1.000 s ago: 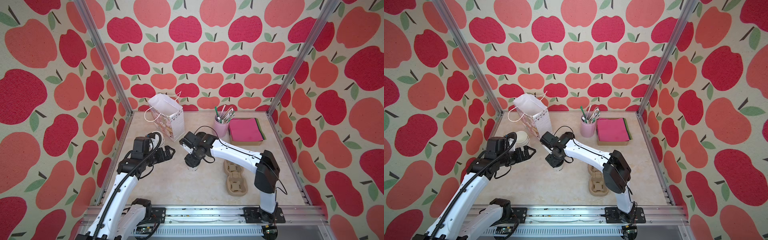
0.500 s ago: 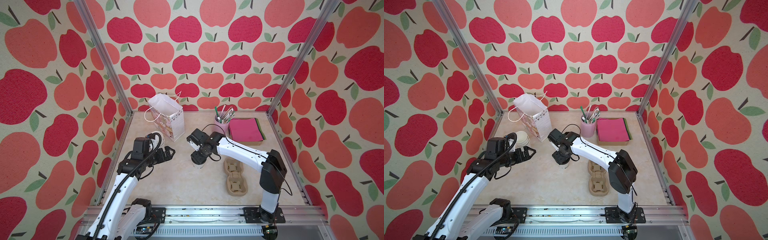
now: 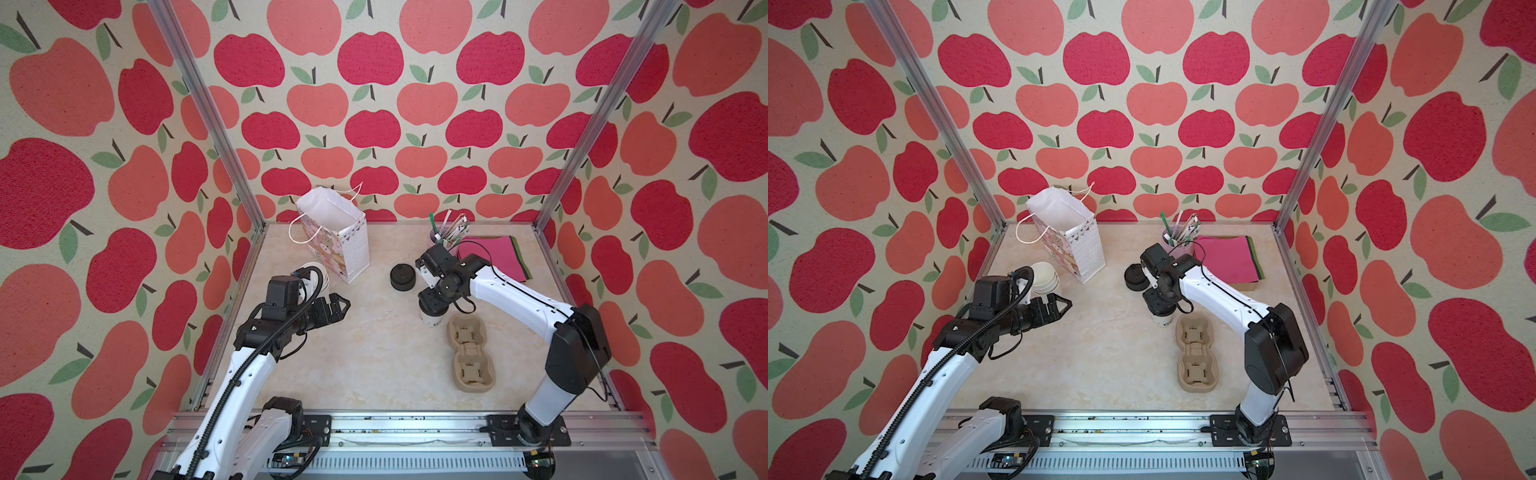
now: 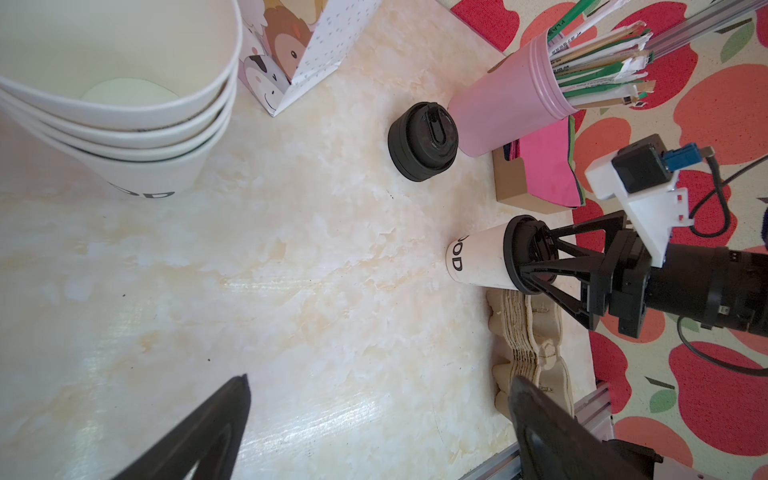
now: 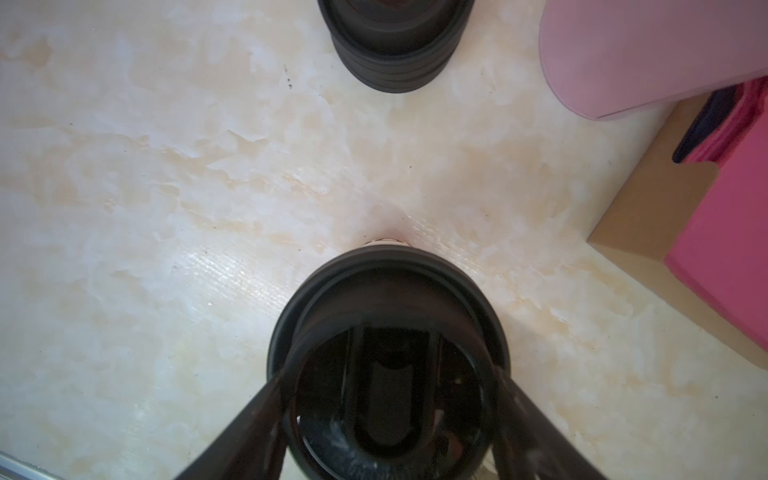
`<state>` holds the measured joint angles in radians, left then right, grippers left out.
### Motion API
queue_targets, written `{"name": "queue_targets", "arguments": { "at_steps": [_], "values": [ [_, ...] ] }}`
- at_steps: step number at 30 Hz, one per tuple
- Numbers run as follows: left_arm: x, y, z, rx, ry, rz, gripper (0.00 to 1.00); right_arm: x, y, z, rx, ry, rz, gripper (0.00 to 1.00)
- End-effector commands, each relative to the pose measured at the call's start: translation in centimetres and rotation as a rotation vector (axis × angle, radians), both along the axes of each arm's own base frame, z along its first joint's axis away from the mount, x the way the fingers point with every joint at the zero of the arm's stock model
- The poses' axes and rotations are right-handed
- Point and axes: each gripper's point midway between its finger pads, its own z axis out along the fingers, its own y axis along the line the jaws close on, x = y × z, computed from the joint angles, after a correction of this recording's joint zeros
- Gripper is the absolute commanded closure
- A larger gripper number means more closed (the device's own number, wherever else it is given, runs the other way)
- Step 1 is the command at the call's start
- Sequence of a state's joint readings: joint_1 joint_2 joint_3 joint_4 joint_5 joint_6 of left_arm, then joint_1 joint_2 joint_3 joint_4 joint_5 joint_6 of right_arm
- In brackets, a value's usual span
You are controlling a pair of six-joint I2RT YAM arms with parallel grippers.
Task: Pack a coffee takeout order
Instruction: Move the coffee cup to the center of the table.
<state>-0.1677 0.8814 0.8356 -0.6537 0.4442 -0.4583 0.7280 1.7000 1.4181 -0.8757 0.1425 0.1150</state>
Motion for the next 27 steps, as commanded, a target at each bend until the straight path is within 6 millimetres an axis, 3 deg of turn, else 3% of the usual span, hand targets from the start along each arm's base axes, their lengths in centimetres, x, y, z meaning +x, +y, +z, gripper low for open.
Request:
{"name": "queue_targets", "arguments": {
  "at_steps": [1,9,17,27],
  "values": [
    [0.0,0.2,0.0,-0.009,-0.003,0.019,0.01,1.0,-1.1,0.6,0.023,-0.033,-0.002,0.28],
    [0.0,0.3,0.0,-0.009,-0.002,0.022,0.01,2.9,-3.3,-0.3,0.057,-0.026,-0.071,0.27],
    [0.0,0.3,0.1,-0.010,0.000,0.025,0.01,3.0,-3.6,-0.4,0.063,-0.021,-0.078,0.24],
    [0.0,0.3,0.2,-0.011,-0.004,0.030,0.01,3.1,-3.5,1.1,0.081,-0.047,-0.072,0.15]
  ]
}}
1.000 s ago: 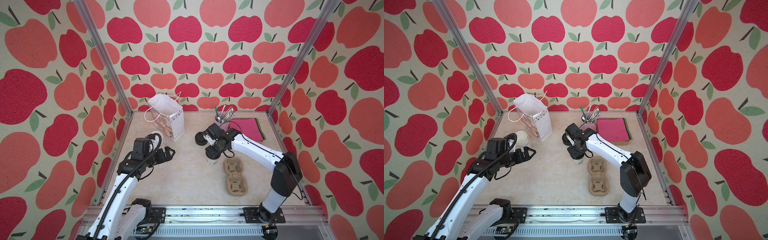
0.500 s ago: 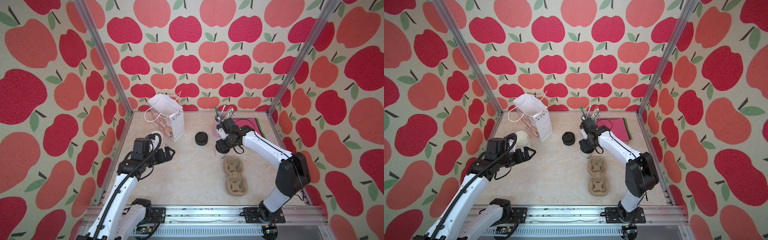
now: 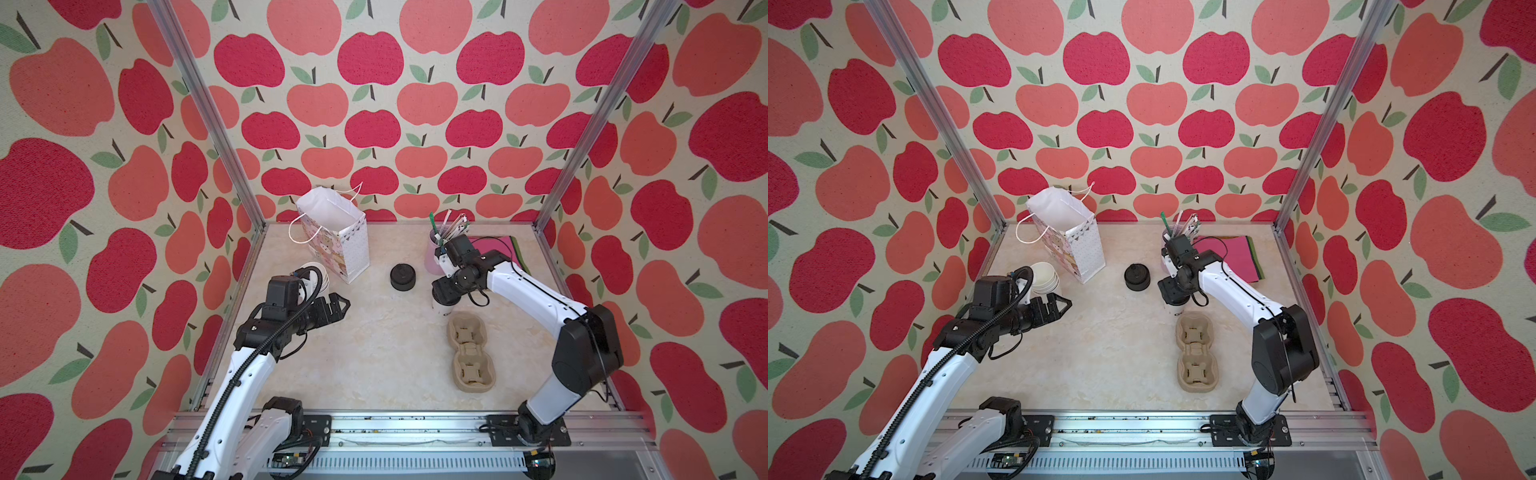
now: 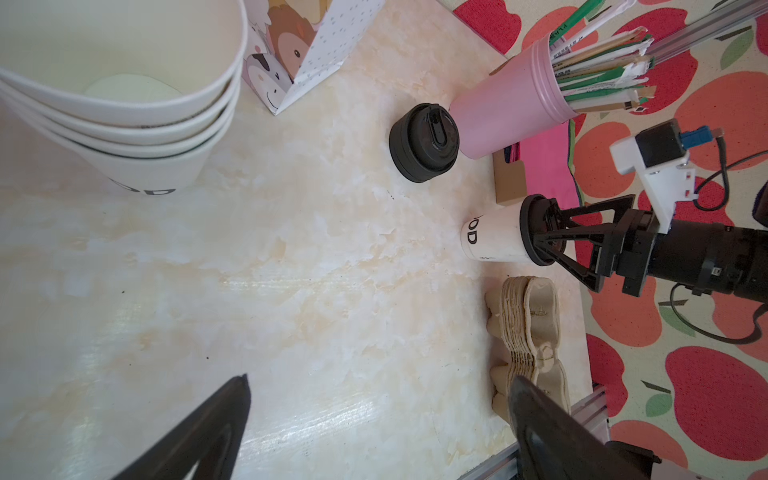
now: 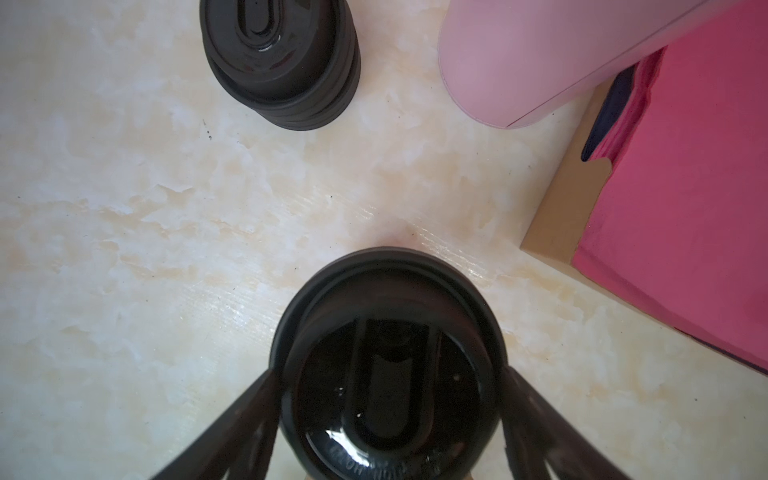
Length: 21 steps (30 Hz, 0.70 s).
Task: Pack a coffee takeout order
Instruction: Move the coffee cup to the center of the table.
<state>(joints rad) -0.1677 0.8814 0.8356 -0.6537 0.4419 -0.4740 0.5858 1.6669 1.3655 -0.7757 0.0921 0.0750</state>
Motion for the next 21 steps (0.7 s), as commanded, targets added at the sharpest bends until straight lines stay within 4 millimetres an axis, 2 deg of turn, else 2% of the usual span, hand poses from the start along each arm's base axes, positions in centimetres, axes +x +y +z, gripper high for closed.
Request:
{"name": "queue_targets", "arguments": {
  "at_steps": [1,6,10,18,21],
  "values": [
    [0.0,0.3,0.2,-0.003,-0.011,0.017,0.01,-0.4,-0.3,1.1,0.008,-0.010,0.015,0.14],
    [0.1,0.4,0.5,0.001,-0.017,0.021,0.01,-0.2,-0.1,2.2,0.022,-0.026,0.020,0.10],
    [0.0,0.7,1.1,0.023,-0.028,0.024,0.01,-0.1,-0.2,3.9,0.033,-0.055,0.020,0.05],
    [1.0,2.3,4.8,0.140,-0.091,0.035,0.01,-1.3,-0.6,8.7,0.109,-0.142,0.020,0.03],
    [1.7,2.6,6.2,0.178,-0.115,0.024,0.00,-2.1,-0.9,9.8,0.147,-0.163,0.014,0.02]
  ]
}}
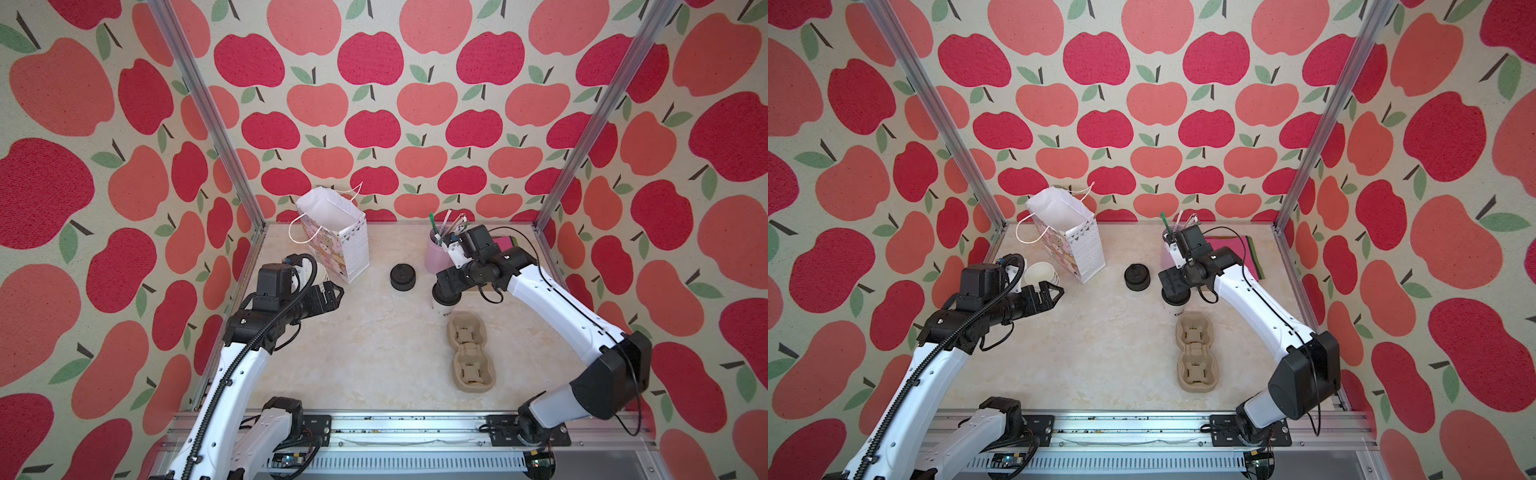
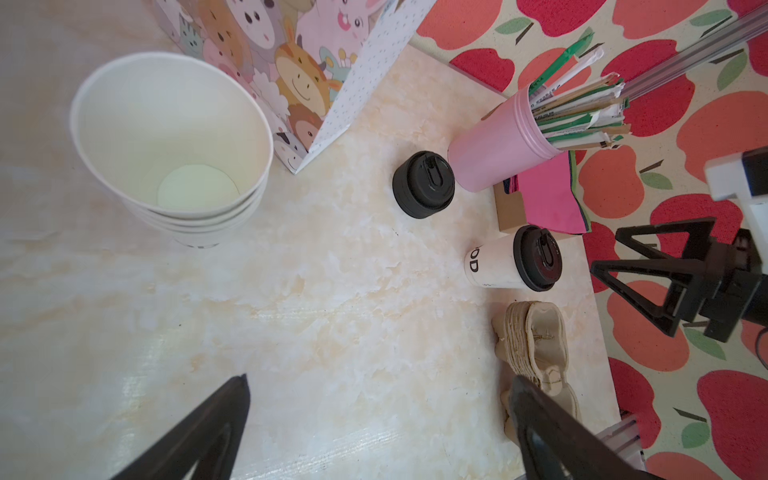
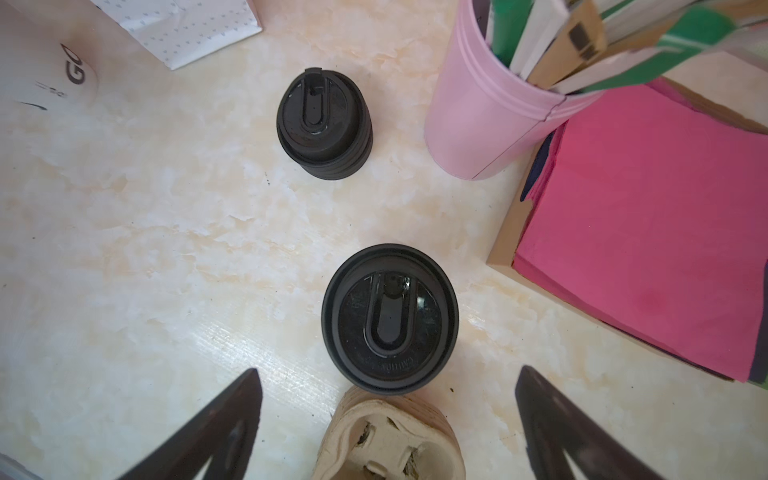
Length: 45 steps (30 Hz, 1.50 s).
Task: Pack a coffee takeout order
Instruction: Move the coffee cup to the center of the table, then pick up the takeout bag from the top-left of the table.
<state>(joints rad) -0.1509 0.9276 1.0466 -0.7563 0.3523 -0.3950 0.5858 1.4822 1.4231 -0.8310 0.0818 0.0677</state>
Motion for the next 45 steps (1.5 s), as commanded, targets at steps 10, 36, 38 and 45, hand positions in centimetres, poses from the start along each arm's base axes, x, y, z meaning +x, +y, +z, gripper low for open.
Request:
{"name": "queue_targets", "arguments": {
  "at_steps": [10,36,38,45],
  "values": [
    [5.5,1.3,7.5,0.214,-0.112,-0.042,0.06,-3.1,-1.3,2.8,0.108,-0.049,-0.011,0.01],
    [25.3,10.3,4.9,0.248,0.143,0.437,0.27,-4.2,-1.0,2.1,0.149,-0.014,0.000,0.01],
    [26.1,10.4,4.1,0.242,0.151,0.456,0.31,-4.2,-1.0,1.9,0.150,-0.009,-0.003,0.01],
    [27.3,11.5,1.2,0.278,0.197,0.514,0.44,-4.5,-1.1,1.1,0.145,0.009,-0.007,0.01]
  ]
}}
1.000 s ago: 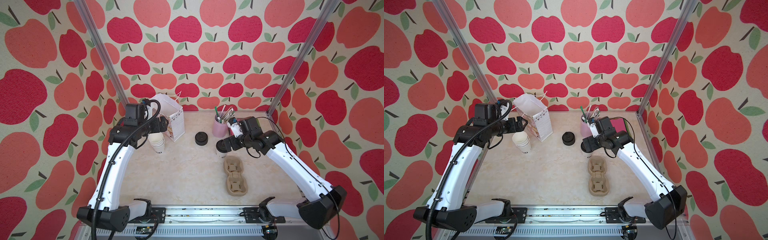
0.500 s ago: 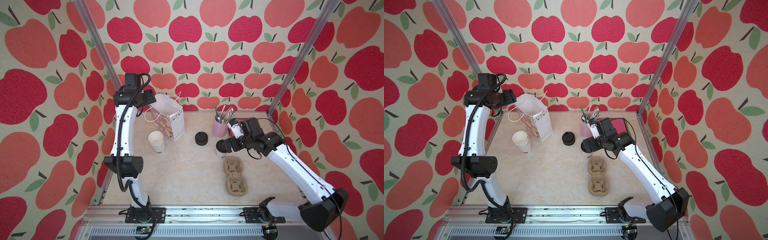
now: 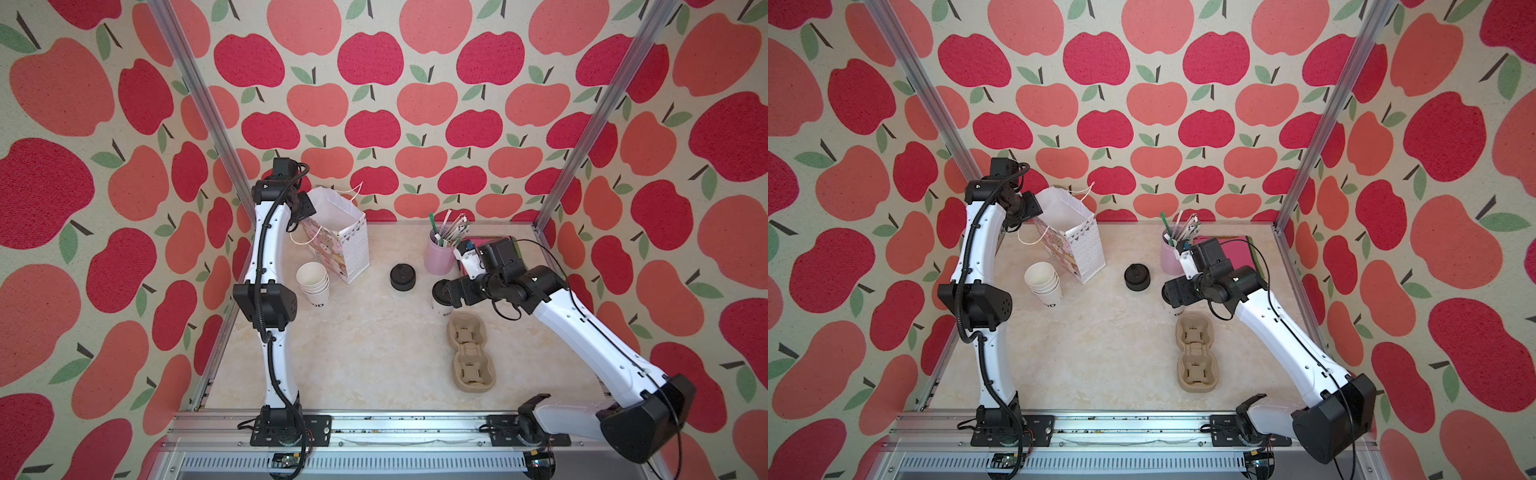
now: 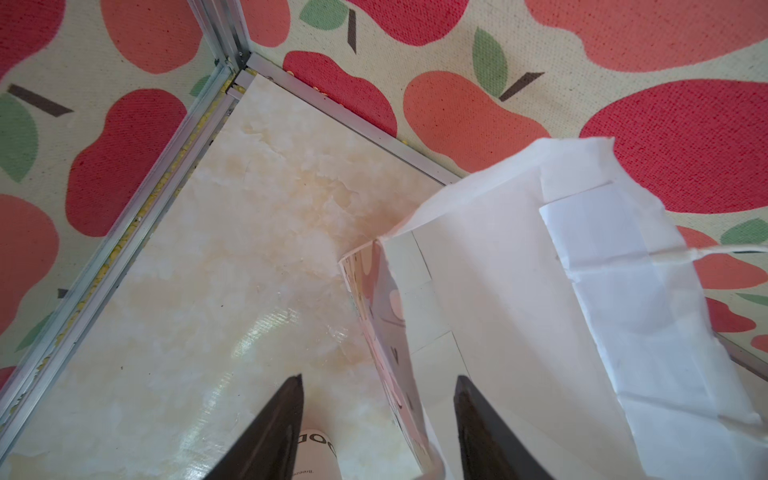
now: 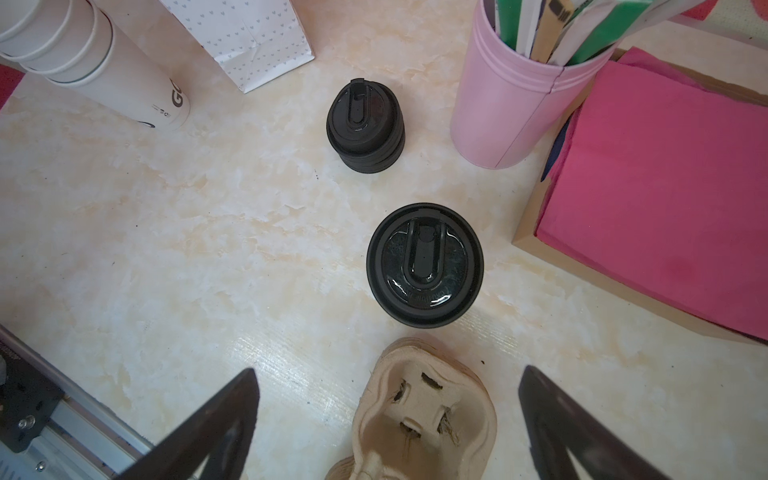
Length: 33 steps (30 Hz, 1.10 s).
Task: Pack a coffee takeout order
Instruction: Pick up the takeout bag from the top-left of the table.
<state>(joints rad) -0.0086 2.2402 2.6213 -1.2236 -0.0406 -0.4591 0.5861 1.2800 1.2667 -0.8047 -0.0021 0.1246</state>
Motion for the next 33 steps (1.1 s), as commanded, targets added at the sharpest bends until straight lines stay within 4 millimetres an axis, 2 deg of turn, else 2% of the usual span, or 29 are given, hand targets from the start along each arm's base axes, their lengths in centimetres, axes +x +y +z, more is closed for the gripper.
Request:
{"name": "queue_targets", "arguments": {
  "at_steps": [1,8,16,21,28,33],
  "values": [
    [0.4,1.2,-0.6,0.020,0.007,0.058,0.46,-0.4,-0.1,-0.2,0.022,0.014,-0.012,0.01],
    [0.9,0.9,-0.5,-0.008,-0.015,0.069,0.71,-0.4,-0.3,-0.8,0.009,0.021,-0.015,0.01],
    [0.5,0.3,3.0,-0.078,-0.105,0.089,1.00,-0.4,-0.5,-0.5,0.008,0.007,-0.017,0.01],
    [-0.6,-1.3,5.8,-0.199,-0.159,0.097,1.00,-0.6,-0.9,0.4,0.009,-0.026,-0.022,0.01],
    [-2.8,-3.3,10.7,-0.274,-0.254,0.089,1.00,-1.1,-1.7,2.1,0.025,-0.086,-0.032,0.01],
    [-5.7,-5.4,14.2,-0.316,-0.318,0.073,1.00,-1.6,-2.5,3.7,0.043,-0.140,-0.043,0.01]
  ]
}}
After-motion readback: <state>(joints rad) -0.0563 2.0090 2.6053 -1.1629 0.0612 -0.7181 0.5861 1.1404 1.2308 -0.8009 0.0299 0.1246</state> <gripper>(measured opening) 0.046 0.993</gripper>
